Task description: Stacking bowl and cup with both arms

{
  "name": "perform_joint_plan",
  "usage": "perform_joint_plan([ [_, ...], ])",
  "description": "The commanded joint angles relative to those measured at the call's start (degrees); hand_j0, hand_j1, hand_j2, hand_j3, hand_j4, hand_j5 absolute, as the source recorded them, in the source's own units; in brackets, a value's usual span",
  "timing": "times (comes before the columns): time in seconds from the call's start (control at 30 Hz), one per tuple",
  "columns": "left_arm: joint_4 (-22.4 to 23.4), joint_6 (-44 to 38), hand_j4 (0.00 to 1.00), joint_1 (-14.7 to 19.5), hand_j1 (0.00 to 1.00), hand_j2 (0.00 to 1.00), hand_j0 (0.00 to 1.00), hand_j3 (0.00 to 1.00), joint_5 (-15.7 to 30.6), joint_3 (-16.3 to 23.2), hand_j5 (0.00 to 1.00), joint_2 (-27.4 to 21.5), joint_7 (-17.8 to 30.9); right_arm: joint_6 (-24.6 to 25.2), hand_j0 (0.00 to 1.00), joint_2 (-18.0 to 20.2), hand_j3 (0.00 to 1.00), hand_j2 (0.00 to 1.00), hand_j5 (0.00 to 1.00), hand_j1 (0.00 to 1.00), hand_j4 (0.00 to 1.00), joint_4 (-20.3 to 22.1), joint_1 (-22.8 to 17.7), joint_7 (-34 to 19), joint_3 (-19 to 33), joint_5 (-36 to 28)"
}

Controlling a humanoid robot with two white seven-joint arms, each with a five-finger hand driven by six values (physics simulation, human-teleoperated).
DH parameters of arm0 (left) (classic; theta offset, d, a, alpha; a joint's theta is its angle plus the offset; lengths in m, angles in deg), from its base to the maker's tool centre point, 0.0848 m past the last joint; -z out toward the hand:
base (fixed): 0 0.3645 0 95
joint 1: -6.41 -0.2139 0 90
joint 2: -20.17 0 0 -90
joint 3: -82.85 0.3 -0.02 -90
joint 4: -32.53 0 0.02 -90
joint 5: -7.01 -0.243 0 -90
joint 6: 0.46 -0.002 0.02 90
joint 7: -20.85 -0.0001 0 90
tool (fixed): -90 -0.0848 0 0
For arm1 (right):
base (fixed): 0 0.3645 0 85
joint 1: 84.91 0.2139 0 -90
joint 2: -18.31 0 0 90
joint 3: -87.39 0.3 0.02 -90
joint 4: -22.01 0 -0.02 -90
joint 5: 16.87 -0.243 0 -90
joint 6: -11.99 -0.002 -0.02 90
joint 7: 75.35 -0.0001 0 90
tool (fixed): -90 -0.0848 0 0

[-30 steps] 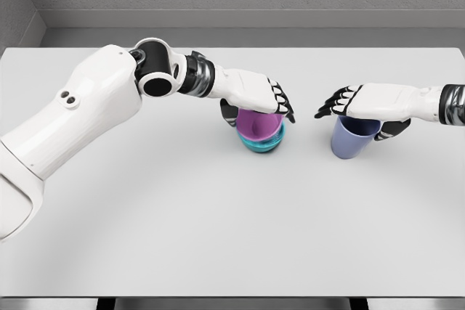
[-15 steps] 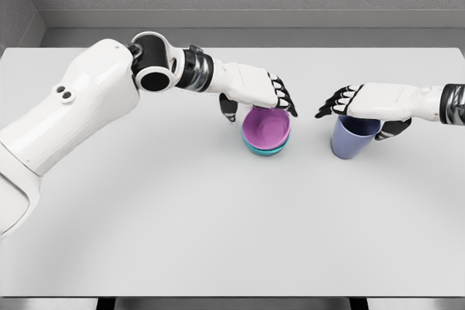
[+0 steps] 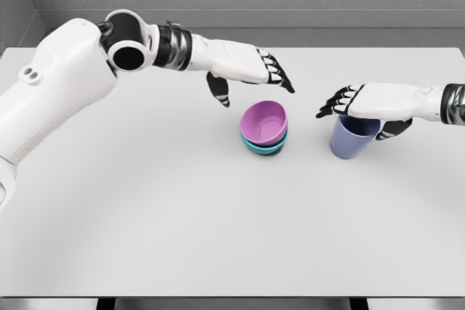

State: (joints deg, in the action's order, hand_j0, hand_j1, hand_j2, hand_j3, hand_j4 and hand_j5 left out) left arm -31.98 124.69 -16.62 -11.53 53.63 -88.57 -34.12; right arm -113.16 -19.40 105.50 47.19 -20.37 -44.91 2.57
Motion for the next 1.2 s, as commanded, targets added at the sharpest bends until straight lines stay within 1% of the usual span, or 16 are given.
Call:
perform_joint_plan([
  [0.0, 0.0, -0.1, 1.0, 0.0, 1.0, 1.0, 1.0, 1.0, 1.0, -0.1, 1.0, -0.7, 0.0, 0.1, 1.0, 0.2, 1.0, 1.0, 1.0, 1.0, 1.0, 0.0, 0.0, 0.0, 0.0, -0.3],
  [0.17, -0.1, -0.1, 1.0, 0.0, 1.0, 1.0, 1.0, 1.0, 1.6, -0.2, 1.0, -1.4, 0.0, 0.1, 1.0, 0.2, 1.0, 1.0, 1.0, 1.0, 1.0, 0.0, 0.0, 0.0, 0.0, -0.3],
  [0.2, -0.1, -0.1, 1.0, 0.1, 1.0, 1.0, 1.0, 1.0, 2.6, -0.3, 1.0, -1.9, 0.0, 0.1, 1.0, 0.1, 1.0, 1.0, 1.0, 1.0, 1.0, 0.0, 0.0, 0.0, 0.0, -0.3],
  [0.27, -0.2, -0.1, 1.0, -0.1, 1.0, 1.0, 1.0, 1.0, 9.7, -0.7, 1.0, -8.9, 0.0, 0.1, 1.0, 0.2, 1.0, 1.0, 1.0, 1.0, 1.0, 0.0, 0.0, 0.0, 0.0, -0.3],
  [0.3, -0.2, -0.1, 1.0, -0.3, 1.0, 1.0, 1.0, 1.0, 11.8, -0.7, 1.0, -11.0, 0.0, 0.1, 1.0, 0.2, 1.0, 1.0, 1.0, 1.0, 1.0, 0.0, 0.0, 0.0, 0.0, -0.3],
  [0.33, -0.2, -0.1, 1.0, -1.8, 1.0, 1.0, 1.0, 1.0, 13.4, -2.4, 1.0, -14.9, 0.0, 0.1, 1.0, 0.2, 1.0, 1.0, 1.0, 1.0, 1.0, 0.0, 0.0, 0.0, 0.0, -0.3],
  [0.4, -0.2, -0.1, 1.0, -8.2, 1.0, 1.0, 1.0, 1.0, 13.4, -7.3, 1.0, -20.7, 0.0, 0.1, 1.0, 0.2, 1.0, 1.0, 1.0, 1.0, 1.0, 0.0, 0.0, 0.0, 0.0, -0.3],
  [0.43, -0.5, -0.1, 1.0, -9.8, 1.0, 1.0, 1.0, 1.0, 13.4, -9.3, 1.0, -21.4, 0.0, 0.1, 1.0, 0.2, 1.0, 1.0, 1.0, 1.0, 1.0, 0.1, 0.0, 0.0, 0.0, -0.3],
  [0.5, -3.5, -0.1, 1.0, -10.7, 1.0, 1.0, 1.0, 1.0, 12.8, -9.8, 1.0, -23.7, 0.0, 0.1, 1.0, 0.2, 1.0, 1.0, 1.0, 1.0, 1.0, 0.1, 0.1, 0.0, 0.0, -0.3],
  [0.53, -4.2, -0.1, 1.0, -12.1, 1.0, 1.0, 1.0, 1.0, 12.7, -9.8, 1.0, -24.1, 0.0, 0.1, 1.0, 0.2, 1.0, 1.0, 1.0, 1.0, 1.0, 0.1, 0.1, 0.0, 0.0, -0.3],
  [0.6, -4.5, -0.1, 1.0, -12.9, 1.0, 1.0, 1.0, 1.0, 12.5, -9.7, 1.0, -24.2, 0.0, 0.1, 1.0, 0.2, 1.0, 1.0, 1.0, 1.0, 1.0, 0.1, 0.1, 0.0, 0.0, -0.3],
  [0.73, -4.7, -0.1, 1.0, -13.0, 1.0, 1.0, 1.0, 1.0, 12.1, -9.8, 1.0, -25.4, 0.0, 0.1, 0.99, 0.2, 0.99, 0.99, 0.99, 0.99, 0.99, 0.1, 0.1, 0.0, -0.3, -0.3],
  [0.8, -5.6, -0.1, 1.0, -13.3, 1.0, 1.0, 1.0, 1.0, 12.1, -9.8, 1.0, -25.5, 0.0, 0.1, 0.87, 0.2, 0.87, 0.87, 0.87, 0.87, 0.87, 0.1, 0.2, 0.0, -0.8, -0.3],
  [0.97, -6.4, -0.1, 1.0, -13.4, 1.0, 1.0, 1.0, 1.0, 12.1, -9.6, 1.0, -25.5, 0.0, 0.1, 0.82, 0.2, 0.82, 0.82, 0.82, 0.82, 0.82, 0.2, 0.3, 0.0, -0.8, -0.3],
  [1.13, -6.4, -0.1, 1.0, -13.4, 1.0, 1.0, 1.0, 1.0, 12.1, -9.6, 1.0, -25.5, 0.0, 0.1, 0.82, 0.3, 0.82, 0.82, 0.82, 0.82, 0.82, 0.2, 0.3, 0.0, -0.8, -0.4],
  [1.17, -6.4, -0.1, 1.0, -13.4, 1.0, 1.0, 1.0, 1.0, 12.1, -9.6, 1.0, -25.6, 0.0, 0.1, 0.77, 0.3, 0.77, 0.77, 0.77, 0.77, 0.77, 0.2, 0.3, 0.0, -0.7, -0.4],
])
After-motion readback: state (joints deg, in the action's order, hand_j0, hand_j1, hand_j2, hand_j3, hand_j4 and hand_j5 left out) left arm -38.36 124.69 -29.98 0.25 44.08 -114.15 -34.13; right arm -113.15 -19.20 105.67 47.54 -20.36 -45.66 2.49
